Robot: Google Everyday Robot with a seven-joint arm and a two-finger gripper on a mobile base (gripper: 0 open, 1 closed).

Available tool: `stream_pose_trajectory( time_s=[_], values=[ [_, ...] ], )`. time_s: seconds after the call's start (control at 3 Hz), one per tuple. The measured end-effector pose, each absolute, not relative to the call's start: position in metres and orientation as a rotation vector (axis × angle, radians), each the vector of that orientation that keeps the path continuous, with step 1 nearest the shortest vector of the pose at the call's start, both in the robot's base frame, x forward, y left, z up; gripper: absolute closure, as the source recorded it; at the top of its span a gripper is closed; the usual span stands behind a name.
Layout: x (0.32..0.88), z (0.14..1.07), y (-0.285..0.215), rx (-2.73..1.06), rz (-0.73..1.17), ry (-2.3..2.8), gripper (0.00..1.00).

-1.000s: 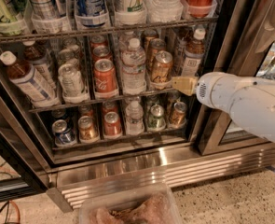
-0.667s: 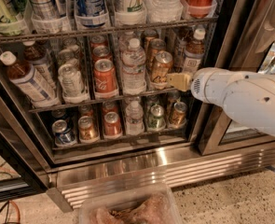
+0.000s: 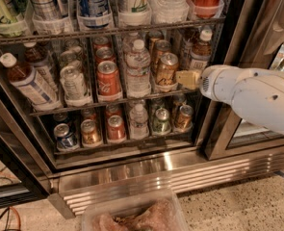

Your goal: Pick blue water bottle from middle shelf of fridge

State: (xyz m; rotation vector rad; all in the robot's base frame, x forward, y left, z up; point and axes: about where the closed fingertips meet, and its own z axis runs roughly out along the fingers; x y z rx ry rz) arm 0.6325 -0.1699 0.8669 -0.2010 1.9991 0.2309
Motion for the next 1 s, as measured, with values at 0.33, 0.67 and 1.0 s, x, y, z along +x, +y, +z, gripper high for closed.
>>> stream_pose_trajectory(
  time_s=[0.33, 0.67, 1.0],
  values=[
    [0.675, 0.879, -0.180, -0.188, 0.191, 1.955, 0.38],
    [0.681, 0.878, -0.180, -0.182, 0.193, 1.954, 0.38],
    [0.691, 0.879, -0.179, -0.171, 0.198, 1.950, 0.39]
  ],
)
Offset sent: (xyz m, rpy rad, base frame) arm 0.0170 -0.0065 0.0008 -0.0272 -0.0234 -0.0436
